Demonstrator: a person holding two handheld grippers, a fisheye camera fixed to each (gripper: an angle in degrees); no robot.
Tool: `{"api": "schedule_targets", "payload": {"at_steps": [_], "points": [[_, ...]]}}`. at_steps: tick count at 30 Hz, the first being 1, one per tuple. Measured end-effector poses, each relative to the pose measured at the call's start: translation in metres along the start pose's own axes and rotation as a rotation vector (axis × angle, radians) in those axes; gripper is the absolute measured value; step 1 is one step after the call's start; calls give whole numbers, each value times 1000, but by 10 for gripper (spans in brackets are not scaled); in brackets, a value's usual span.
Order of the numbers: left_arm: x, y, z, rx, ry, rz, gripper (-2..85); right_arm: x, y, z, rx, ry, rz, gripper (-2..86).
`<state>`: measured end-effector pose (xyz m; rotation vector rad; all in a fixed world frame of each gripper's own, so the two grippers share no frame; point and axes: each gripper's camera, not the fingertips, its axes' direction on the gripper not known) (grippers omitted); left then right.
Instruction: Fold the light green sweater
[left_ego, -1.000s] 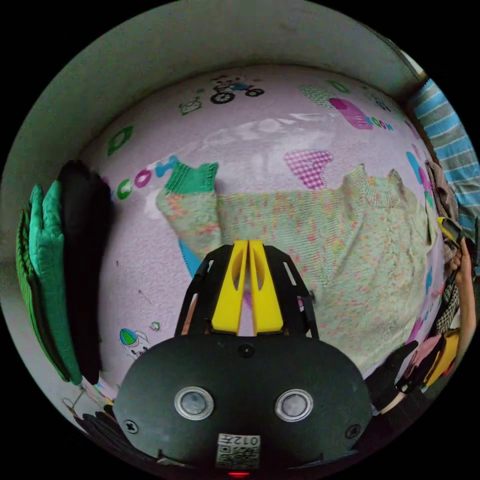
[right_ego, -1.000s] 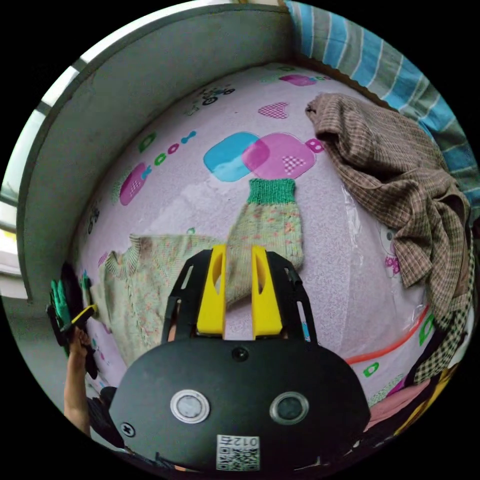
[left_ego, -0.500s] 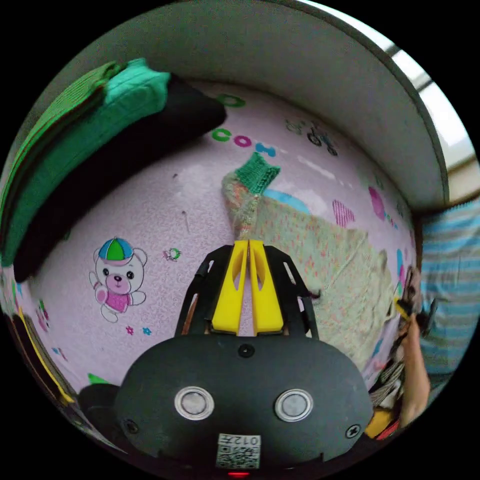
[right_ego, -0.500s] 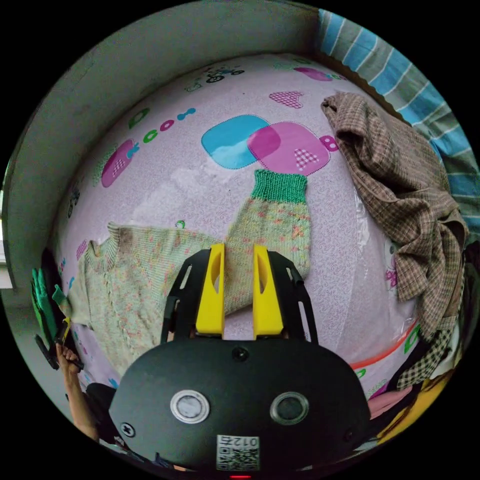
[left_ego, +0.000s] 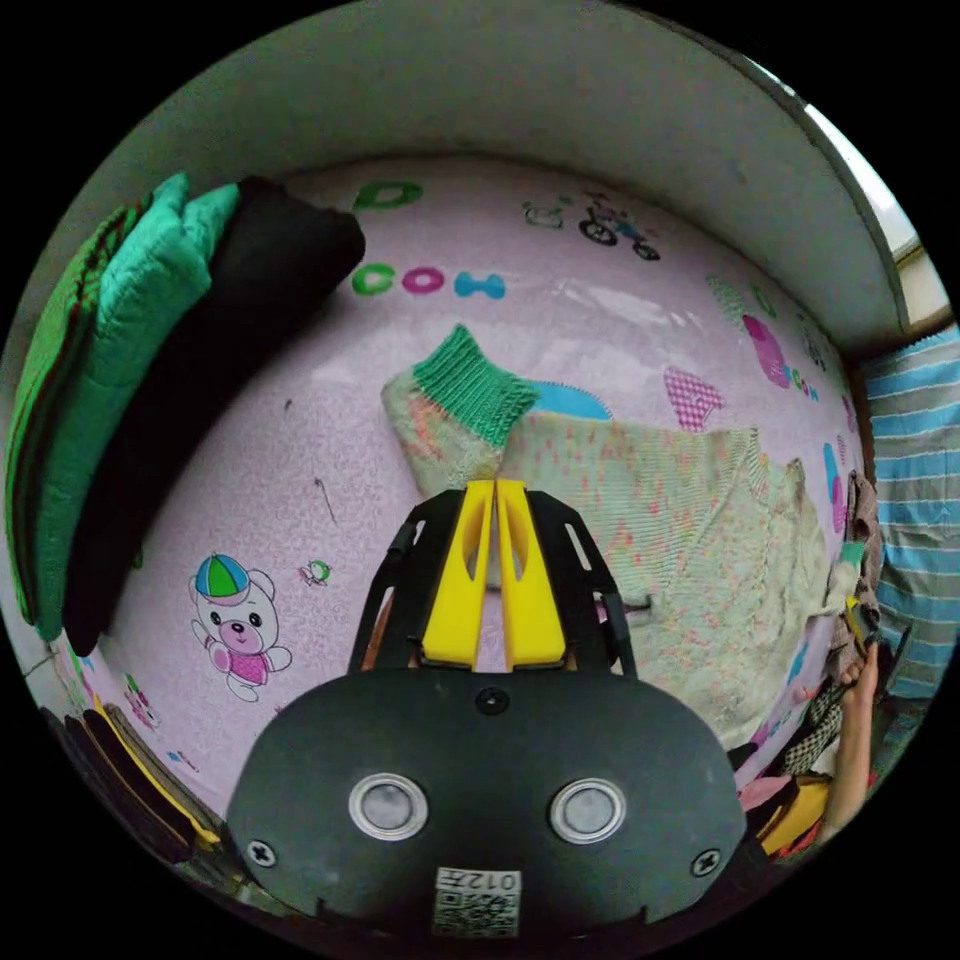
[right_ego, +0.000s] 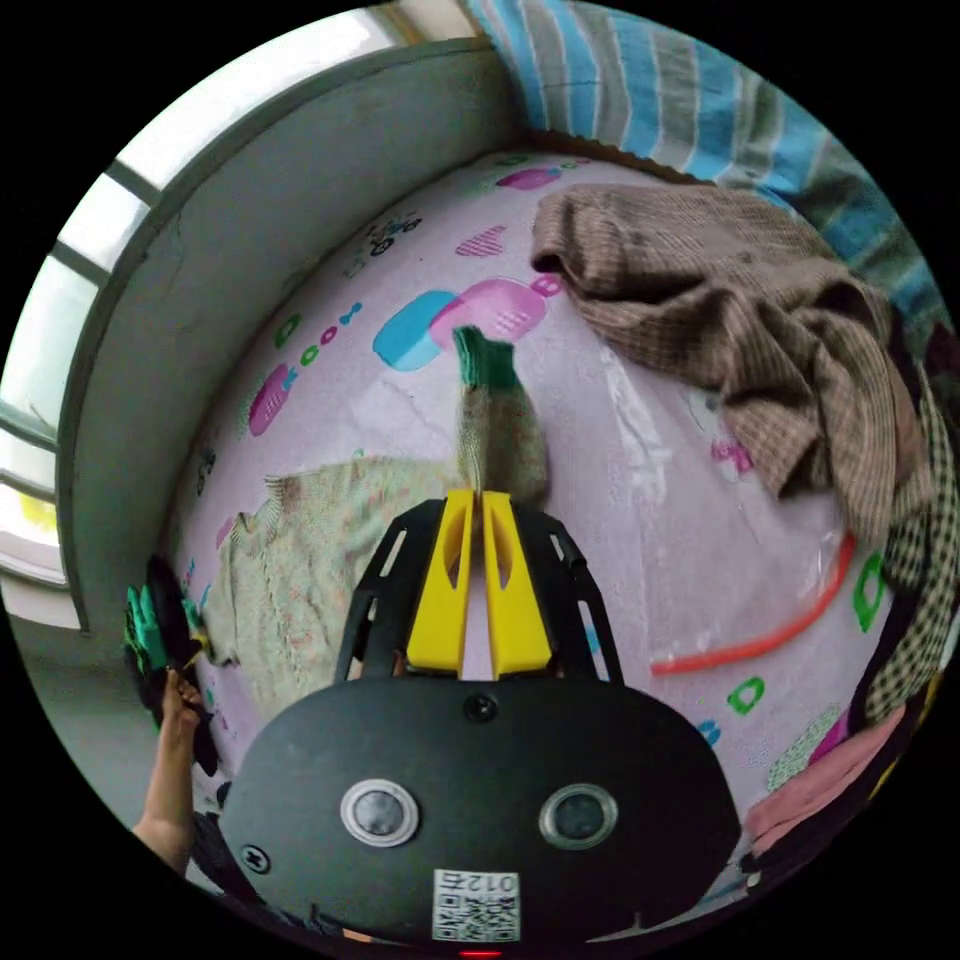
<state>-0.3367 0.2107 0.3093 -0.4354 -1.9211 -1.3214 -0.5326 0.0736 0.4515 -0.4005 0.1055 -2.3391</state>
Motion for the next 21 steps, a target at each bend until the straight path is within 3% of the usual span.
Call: {"api": "schedule_targets", "payload": {"at_steps": [5, 7, 10, 13, 17, 21], "points": [[-18, 9, 2, -5, 62, -67, -1, 75, 87, 5, -79, -118, 337, -8], [-33, 13, 0, -5, 113, -156, -1, 87, 110, 0, -65, -122, 377, -8], [-73, 35, 2, -3, 245, -390, 1, 90, 134, -20, 7, -134, 377, -8], [-88, 54, -4, 40, 219, -480, 4, 65, 129, -35, 56, -68, 195, -8], [-73, 72, -29, 202, 116, -426, 7, 22, 89, -27, 21, -20, 19, -8], [-3, 46, -23, 170, 95, -95, 7, -24, 48, -8, -46, -4, -107, -8]]}}
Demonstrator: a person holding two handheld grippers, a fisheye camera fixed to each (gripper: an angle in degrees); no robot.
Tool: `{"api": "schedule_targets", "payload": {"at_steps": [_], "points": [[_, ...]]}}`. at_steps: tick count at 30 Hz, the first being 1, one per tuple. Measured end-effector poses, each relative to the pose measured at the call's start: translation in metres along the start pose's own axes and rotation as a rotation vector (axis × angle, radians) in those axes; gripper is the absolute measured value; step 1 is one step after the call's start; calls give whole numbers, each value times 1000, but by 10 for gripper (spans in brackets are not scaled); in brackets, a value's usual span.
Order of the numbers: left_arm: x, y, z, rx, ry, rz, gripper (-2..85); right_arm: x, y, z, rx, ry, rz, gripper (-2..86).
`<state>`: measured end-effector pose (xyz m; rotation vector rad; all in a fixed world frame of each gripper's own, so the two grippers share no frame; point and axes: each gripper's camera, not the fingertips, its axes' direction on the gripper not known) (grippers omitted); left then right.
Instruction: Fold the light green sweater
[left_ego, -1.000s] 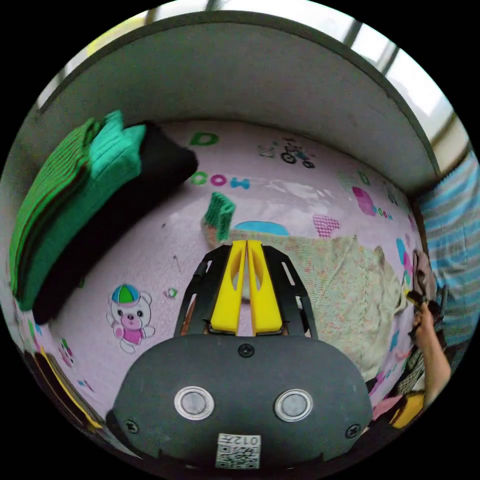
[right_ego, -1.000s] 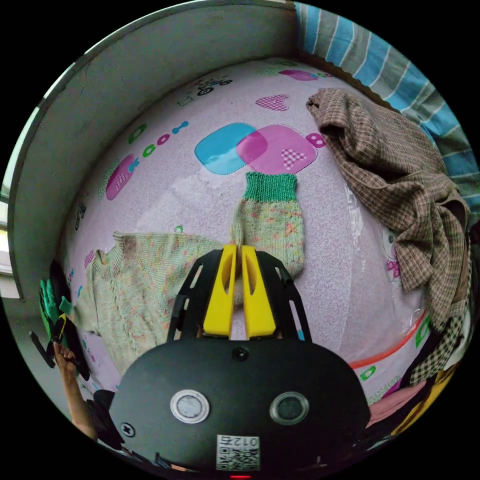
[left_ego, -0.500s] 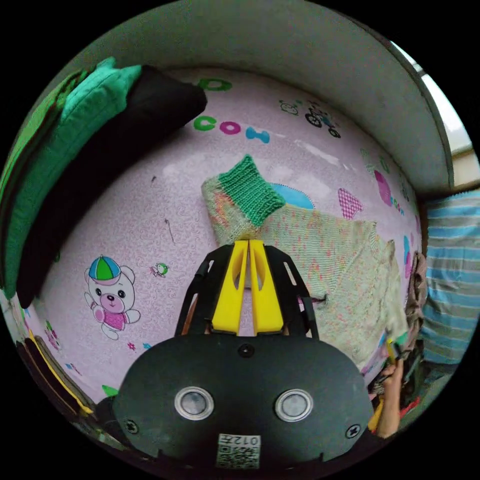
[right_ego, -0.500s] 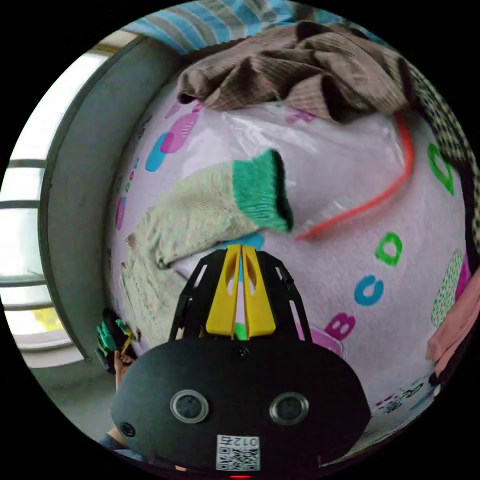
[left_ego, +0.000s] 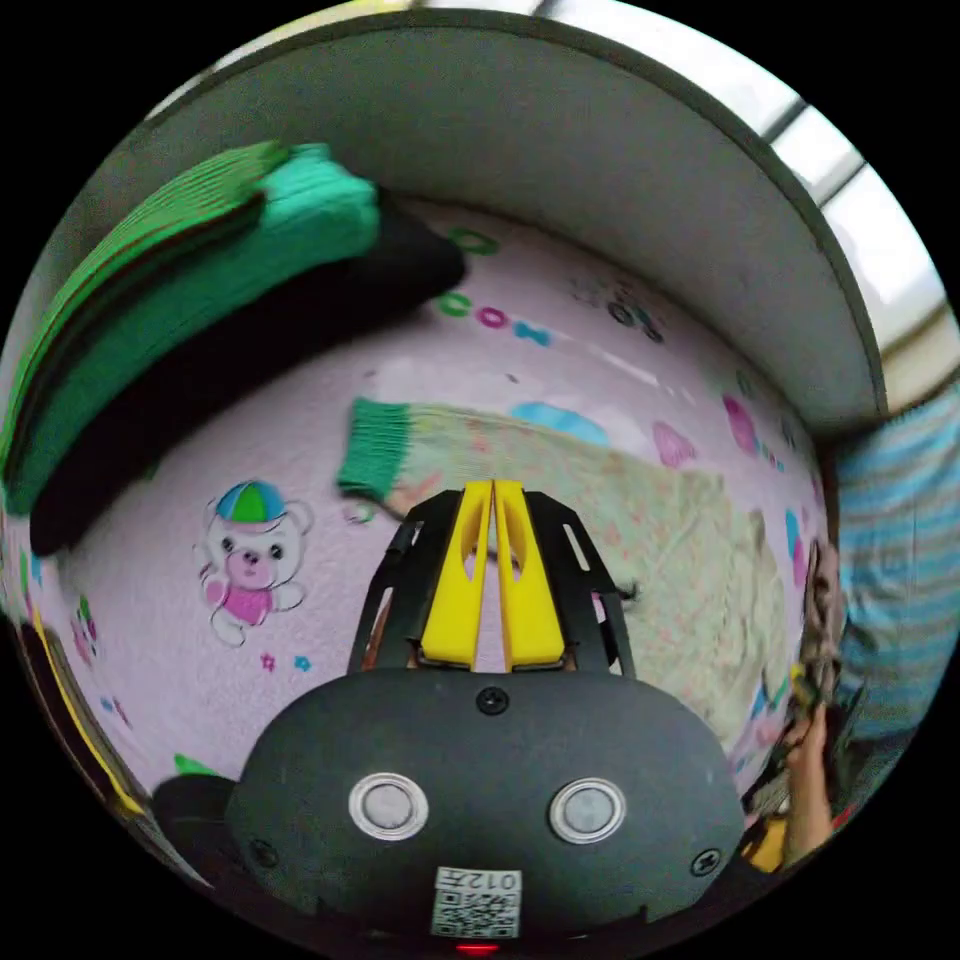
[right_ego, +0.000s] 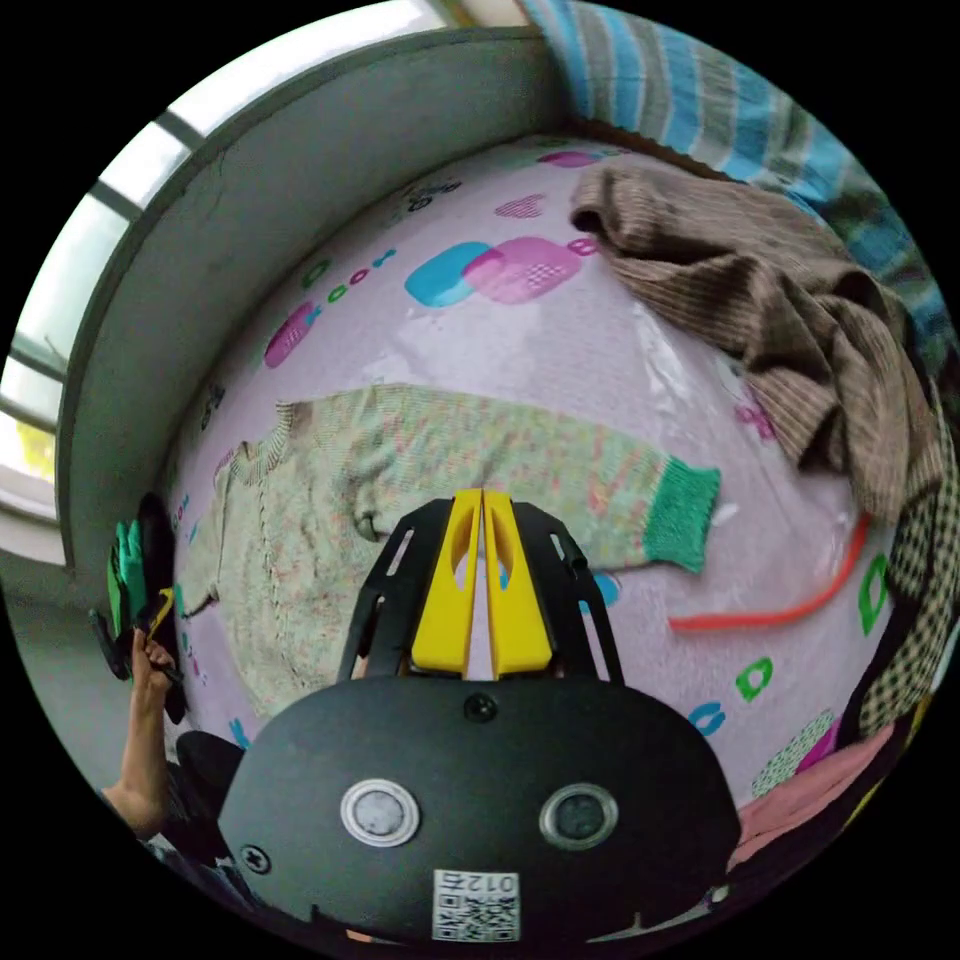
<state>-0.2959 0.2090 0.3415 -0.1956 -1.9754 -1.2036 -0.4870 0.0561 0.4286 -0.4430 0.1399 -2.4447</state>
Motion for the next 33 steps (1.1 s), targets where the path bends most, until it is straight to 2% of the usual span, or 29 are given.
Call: {"api": "schedule_targets", "payload": {"at_steps": [3, 6, 9, 13, 19, 25, 27, 29, 33], "points": [[71, -10, 24, -87, 8, 281, 5, -36, -33, 20, -76, 55, -70, -9], [124, -12, 50, -131, -69, 420, 3, -61, -54, 39, -140, 157, -85, -9], [150, -11, 75, -182, -147, 456, 2, -77, -70, 44, -133, 184, -109, -9], [166, -9, 78, -152, -177, 521, 2, -98, -101, 44, -125, 266, -169, -9], [164, -7, 79, -138, -112, 512, -1, -133, -126, 45, -169, 356, -283, -10], [166, -1, 77, -136, -149, 447, -1, -141, -138, 32, -169, 302, -173, -10], [164, -1, 70, -92, -180, 439, -1, -150, -136, 22, -118, 328, -150, -10], [161, -3, 65, -67, -174, 441, -1, -176, -129, 10, -46, 253, -242, -10], [155, -8, 75, -116, -214, 421, -1, -213, -124, 13, -81, 177, -389, -10]]}}
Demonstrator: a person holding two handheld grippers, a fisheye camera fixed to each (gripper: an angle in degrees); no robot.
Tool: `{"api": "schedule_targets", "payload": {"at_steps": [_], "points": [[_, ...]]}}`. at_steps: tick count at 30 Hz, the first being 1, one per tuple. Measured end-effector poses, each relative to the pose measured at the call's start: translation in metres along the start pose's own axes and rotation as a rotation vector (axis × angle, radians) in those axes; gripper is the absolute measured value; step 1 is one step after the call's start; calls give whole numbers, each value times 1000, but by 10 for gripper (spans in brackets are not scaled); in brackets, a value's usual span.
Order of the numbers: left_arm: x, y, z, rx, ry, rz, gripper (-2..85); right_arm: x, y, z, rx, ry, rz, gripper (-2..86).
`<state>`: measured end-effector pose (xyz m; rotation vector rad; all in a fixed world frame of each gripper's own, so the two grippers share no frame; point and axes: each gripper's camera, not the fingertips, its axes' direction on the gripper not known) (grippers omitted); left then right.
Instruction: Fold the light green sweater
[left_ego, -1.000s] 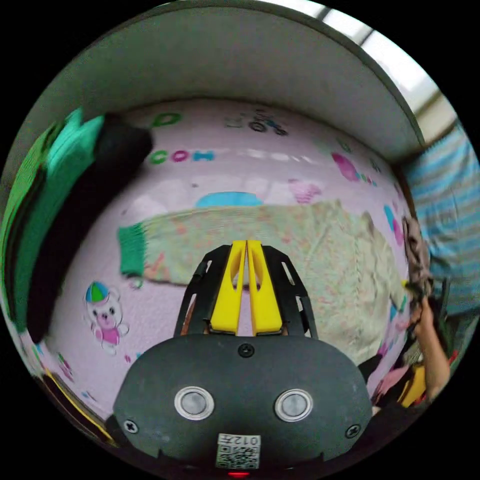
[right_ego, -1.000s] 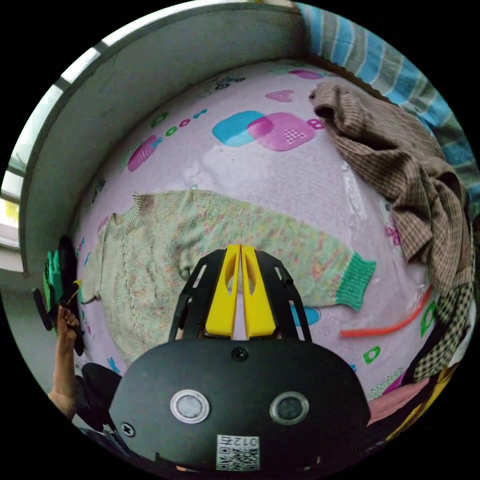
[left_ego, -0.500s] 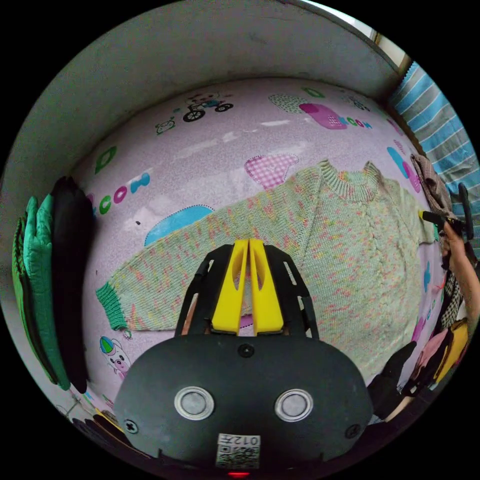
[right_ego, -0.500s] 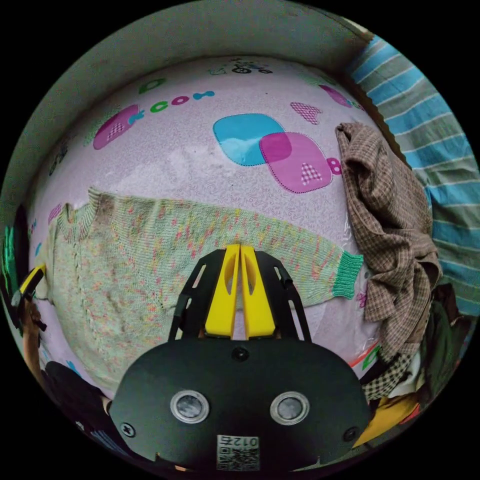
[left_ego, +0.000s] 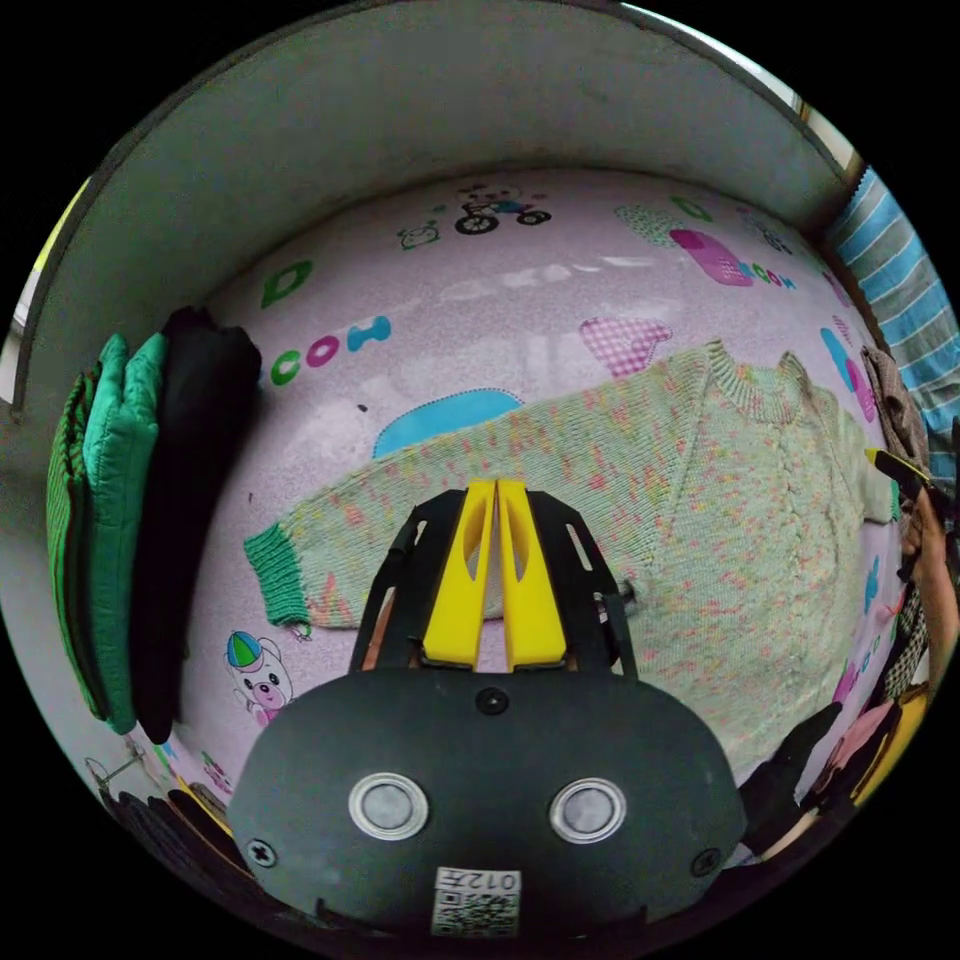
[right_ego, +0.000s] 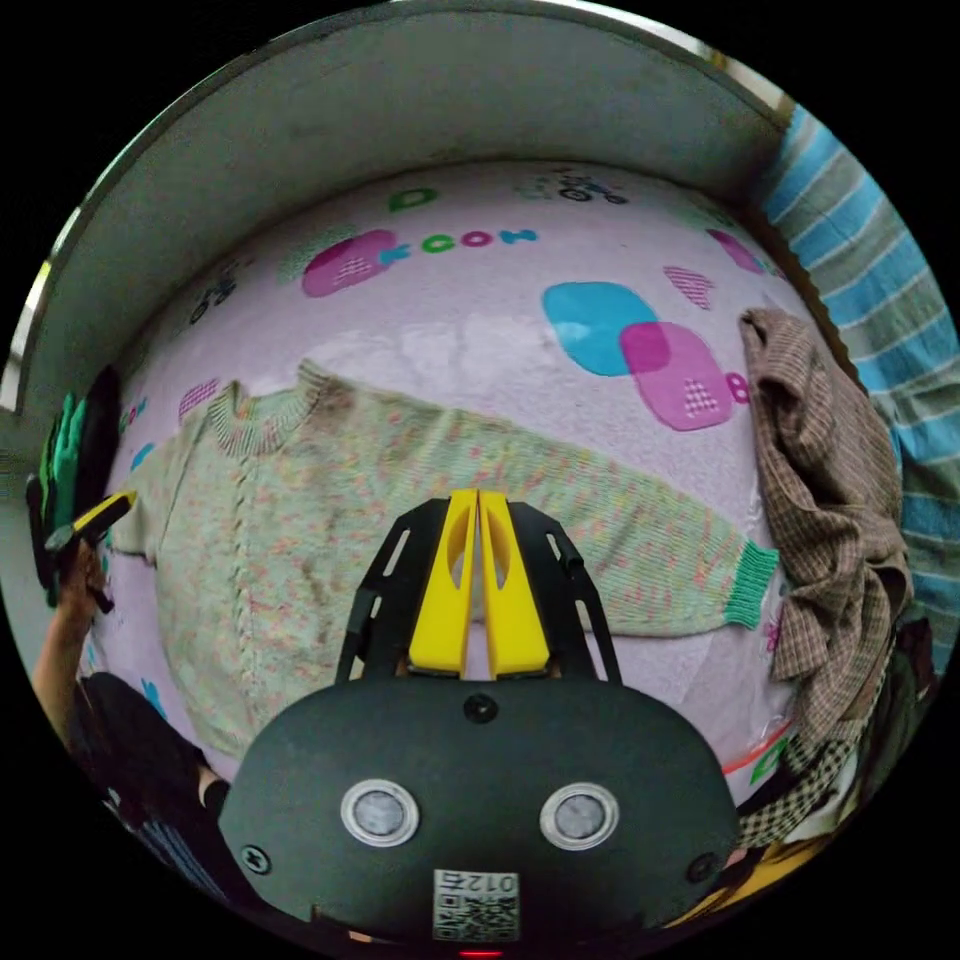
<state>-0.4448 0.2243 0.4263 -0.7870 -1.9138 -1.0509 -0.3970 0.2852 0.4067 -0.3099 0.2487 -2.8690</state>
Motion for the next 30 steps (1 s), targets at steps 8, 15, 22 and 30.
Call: {"api": "schedule_targets", "payload": {"at_steps": [8, 15, 22, 30], "points": [[3, 1, 9, 8, -41, 72, -1, -16, -25, 1, -116, 64, -77, -10], [9, 0, 12, 46, -90, 57, -1, -46, -47, -5, -129, 209, -155, -9], [2, -7, -11, 51, 48, 80, 2, -43, -47, -31, -127, 101, -105, -8], [67, 59, -35, -24, 314, 479, 6, -77, 22, -69, -279, -211, -317, 14]]}}
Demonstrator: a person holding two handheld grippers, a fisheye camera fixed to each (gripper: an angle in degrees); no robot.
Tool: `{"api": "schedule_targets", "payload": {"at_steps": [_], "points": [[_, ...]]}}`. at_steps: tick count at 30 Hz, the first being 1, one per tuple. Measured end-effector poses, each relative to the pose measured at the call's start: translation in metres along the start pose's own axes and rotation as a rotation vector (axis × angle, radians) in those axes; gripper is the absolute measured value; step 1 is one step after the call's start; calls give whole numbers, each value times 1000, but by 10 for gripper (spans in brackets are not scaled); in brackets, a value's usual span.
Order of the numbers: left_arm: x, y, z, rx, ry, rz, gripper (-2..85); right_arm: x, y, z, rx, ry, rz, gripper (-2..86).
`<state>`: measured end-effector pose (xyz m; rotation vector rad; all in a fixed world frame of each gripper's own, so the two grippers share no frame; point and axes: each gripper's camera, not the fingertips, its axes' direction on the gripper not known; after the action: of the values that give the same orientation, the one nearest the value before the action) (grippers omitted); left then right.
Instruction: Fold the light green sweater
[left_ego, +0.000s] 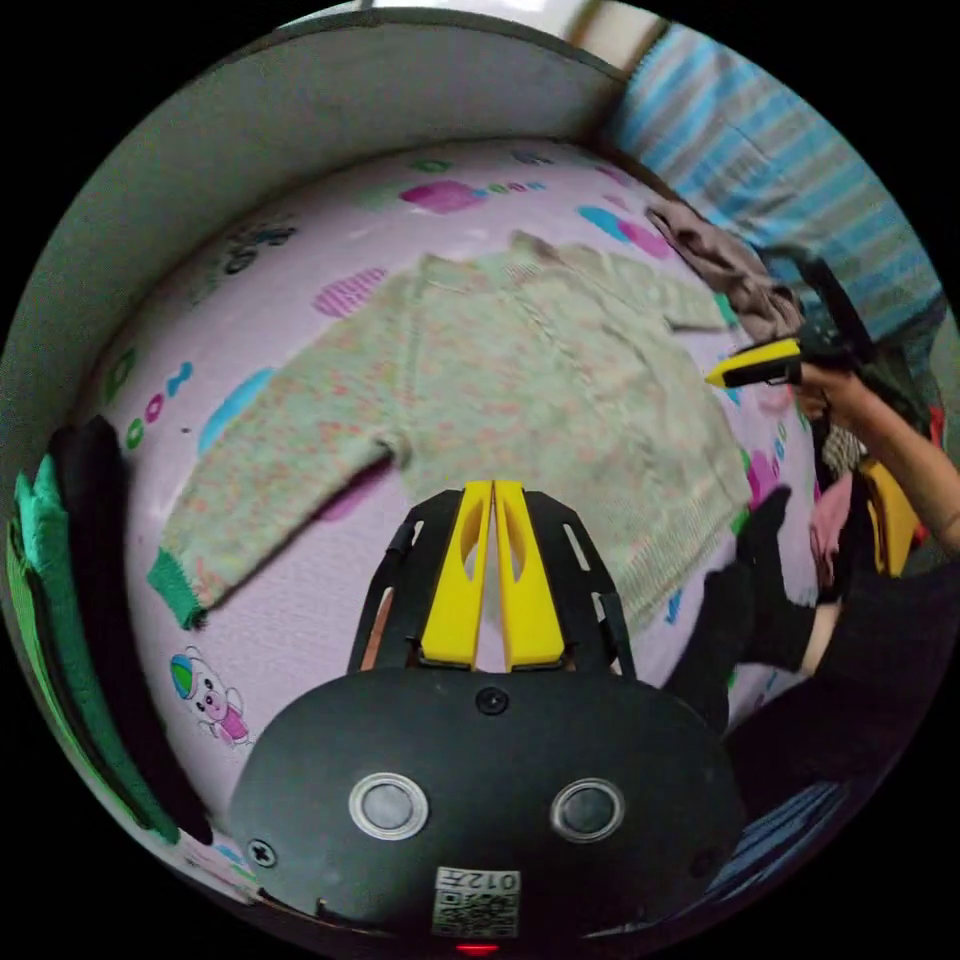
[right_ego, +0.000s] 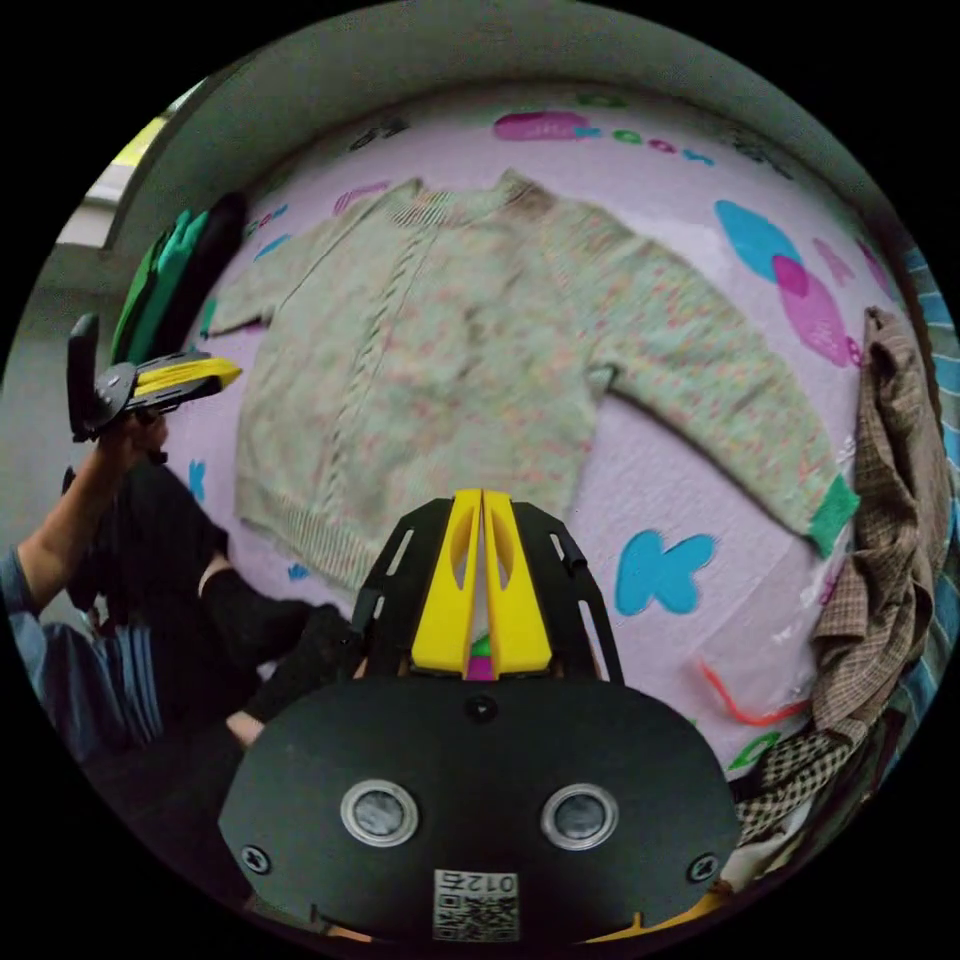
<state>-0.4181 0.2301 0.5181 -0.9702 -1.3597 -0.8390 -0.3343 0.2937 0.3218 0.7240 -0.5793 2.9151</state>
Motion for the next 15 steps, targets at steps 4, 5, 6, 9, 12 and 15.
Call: {"api": "schedule_targets", "payload": {"at_steps": [4, 5, 6, 9, 12, 15], "points": [[38, 19, 27, -118, -5, 155, 5, -26, 19, 21, -105, 46, -59, 10], [40, 21, 30, -139, -10, 162, 4, -30, 21, 26, -134, 89, -69, 5], [41, 26, 36, -171, -26, 167, 4, -32, 23, 25, -113, 101, -81, 2], [38, 33, 32, -138, -68, 196, 1, -37, 23, 19, -115, 147, -107, -7], [37, 36, 31, -143, -102, 243, -1, -41, 20, 14, -128, 158, -118, -9], [29, 38, 29, -150, -84, 220, -1, -51, 15, 11, -149, 182, -146, -9]]}}
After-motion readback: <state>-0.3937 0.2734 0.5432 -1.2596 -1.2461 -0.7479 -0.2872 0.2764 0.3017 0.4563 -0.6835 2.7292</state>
